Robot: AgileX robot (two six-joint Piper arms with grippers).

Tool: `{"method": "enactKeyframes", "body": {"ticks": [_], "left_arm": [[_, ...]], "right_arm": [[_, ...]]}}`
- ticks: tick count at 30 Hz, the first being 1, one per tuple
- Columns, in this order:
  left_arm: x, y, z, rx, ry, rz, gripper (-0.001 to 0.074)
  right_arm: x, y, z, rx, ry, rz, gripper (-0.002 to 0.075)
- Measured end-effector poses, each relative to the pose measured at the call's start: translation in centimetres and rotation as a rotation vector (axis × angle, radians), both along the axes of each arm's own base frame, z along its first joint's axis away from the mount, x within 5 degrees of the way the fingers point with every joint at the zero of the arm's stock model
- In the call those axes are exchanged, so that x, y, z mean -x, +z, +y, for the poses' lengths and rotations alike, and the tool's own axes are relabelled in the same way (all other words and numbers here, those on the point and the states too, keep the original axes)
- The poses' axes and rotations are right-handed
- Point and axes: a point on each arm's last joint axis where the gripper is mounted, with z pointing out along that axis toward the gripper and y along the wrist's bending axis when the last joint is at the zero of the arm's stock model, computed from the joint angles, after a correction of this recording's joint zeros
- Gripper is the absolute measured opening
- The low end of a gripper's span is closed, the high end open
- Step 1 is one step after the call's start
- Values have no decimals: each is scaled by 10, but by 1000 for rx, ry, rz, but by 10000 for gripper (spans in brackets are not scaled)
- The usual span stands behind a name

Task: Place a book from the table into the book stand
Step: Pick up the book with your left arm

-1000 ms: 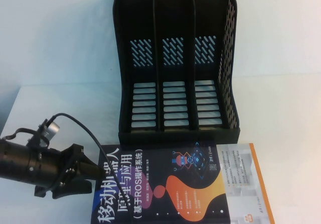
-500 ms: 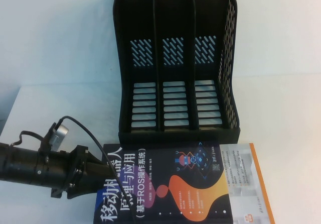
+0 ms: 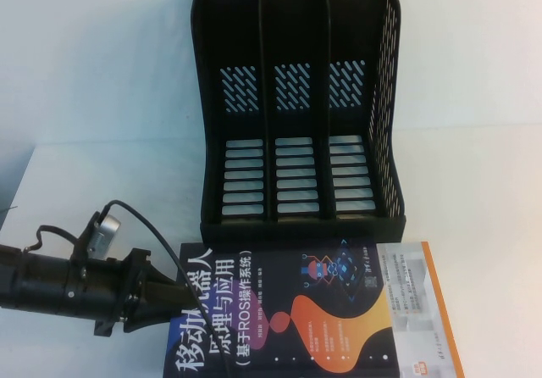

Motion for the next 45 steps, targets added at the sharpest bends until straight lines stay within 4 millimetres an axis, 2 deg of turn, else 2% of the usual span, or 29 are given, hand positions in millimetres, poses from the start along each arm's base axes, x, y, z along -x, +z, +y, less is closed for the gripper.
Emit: {"method": "enactKeyframes", "body": {"ticks": [11,17,29,36,45], "left_arm": [[0,5,2,59,3,-10,130],[3,32,8,47,18,-66,120],[30,130,12,-58,27,-277,118],[46,199,14,-146,19,-434,118],[51,291,14,-170,59,-631,118]], "right_arm": [[-1,0,0,-2,-6,-6,-1],[-1,0,0,-4,-10,-12,-1],[-3,1,-1,-8,-18,-29,-1],[-3,2,-1,1,-9,-43,-1],[-4,2,-1,1,-11,-51,-1]]}}
